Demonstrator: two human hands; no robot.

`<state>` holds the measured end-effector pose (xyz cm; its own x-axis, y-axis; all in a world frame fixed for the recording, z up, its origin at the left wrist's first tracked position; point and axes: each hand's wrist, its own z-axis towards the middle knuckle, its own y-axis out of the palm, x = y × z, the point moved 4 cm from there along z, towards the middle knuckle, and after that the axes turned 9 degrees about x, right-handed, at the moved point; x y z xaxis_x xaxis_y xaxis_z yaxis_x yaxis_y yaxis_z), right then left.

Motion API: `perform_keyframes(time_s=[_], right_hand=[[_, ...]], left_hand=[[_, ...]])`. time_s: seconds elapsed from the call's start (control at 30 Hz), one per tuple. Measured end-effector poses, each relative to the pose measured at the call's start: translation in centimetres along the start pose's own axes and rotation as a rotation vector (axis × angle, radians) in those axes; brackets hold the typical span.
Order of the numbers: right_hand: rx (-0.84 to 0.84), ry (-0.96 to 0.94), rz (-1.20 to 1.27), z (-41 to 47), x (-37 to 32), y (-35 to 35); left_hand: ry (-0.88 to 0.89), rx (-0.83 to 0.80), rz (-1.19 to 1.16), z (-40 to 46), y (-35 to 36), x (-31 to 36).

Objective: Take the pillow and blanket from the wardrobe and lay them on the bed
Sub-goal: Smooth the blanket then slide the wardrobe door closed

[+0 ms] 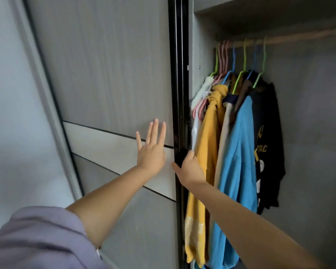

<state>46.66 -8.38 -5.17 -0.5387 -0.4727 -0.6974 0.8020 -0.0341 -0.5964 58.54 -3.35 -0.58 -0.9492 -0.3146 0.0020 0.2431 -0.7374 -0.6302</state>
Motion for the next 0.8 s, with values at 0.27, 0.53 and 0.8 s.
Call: perform_keyframes(time_s=[0.27,0.53,0.8], right_hand=[[0.063,-0.062,-0.114,1.4,-0.8,1.2],[0.032,0.033,-0.12,-0.7,1.2,-1.3],[0.028,0.127,-0.229,-4.0,4.3,-8.7]], left_hand=[[0.195,0.191,-0.258,1.3,2.0,0.6],[0.225,0.249,-0.365,0.1,1.8,4.1],[0.297,0.237,-0.432,-1.8,-0.9,11.5]])
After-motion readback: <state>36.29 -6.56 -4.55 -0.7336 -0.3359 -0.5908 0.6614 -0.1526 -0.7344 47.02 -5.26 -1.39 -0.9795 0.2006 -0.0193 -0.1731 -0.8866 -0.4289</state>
